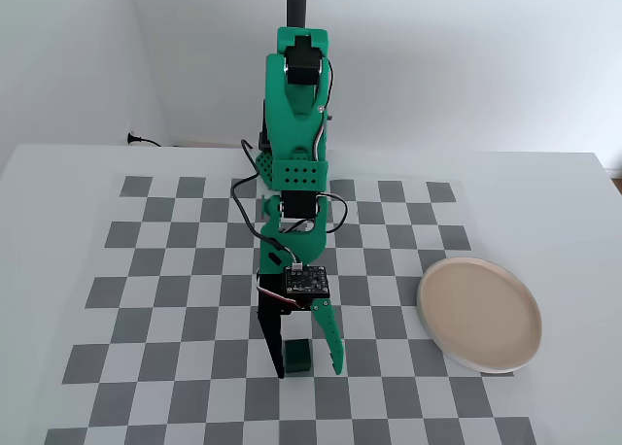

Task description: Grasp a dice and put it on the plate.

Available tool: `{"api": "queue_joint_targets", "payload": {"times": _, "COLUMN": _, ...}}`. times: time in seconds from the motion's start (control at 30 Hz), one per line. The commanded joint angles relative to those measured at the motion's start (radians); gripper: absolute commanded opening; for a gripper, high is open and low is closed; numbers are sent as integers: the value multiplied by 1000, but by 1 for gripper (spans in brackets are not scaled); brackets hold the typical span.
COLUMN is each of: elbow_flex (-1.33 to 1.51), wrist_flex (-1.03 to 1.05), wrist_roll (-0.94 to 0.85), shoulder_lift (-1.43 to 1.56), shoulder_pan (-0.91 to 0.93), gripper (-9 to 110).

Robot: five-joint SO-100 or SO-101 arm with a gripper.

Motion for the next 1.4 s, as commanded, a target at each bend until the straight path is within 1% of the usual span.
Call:
{"api": "queue_joint_targets", "payload": {"times": 0.0, "elbow_flex": -80, "wrist_flex": 2, "wrist_roll": 15, "shoulder_lift": 31, "shoulder_pan": 11, "gripper": 26}}
{"api": "queue_joint_targets", "payload": {"times": 0.6, "elbow_flex": -71, "wrist_flex": -14, "wrist_roll": 49, "shoulder_lift": -54, "shoulder_pan": 8, "gripper": 26}}
{"api": "queue_joint_targets", "payload": {"times": 1.1, "elbow_flex": -58, "wrist_flex": -94, "wrist_roll": 60, "shoulder_lift": -143, "shoulder_pan": 9, "gripper": 26}}
{"api": "queue_joint_targets", "payload": {"times": 1.13, "elbow_flex": -57, "wrist_flex": -95, "wrist_roll": 61, "shoulder_lift": -146, "shoulder_pan": 9, "gripper": 25}}
{"api": "queue_joint_targets", "payload": {"times": 1.37, "elbow_flex": -52, "wrist_flex": -100, "wrist_roll": 63, "shoulder_lift": -150, "shoulder_pan": 5, "gripper": 6}}
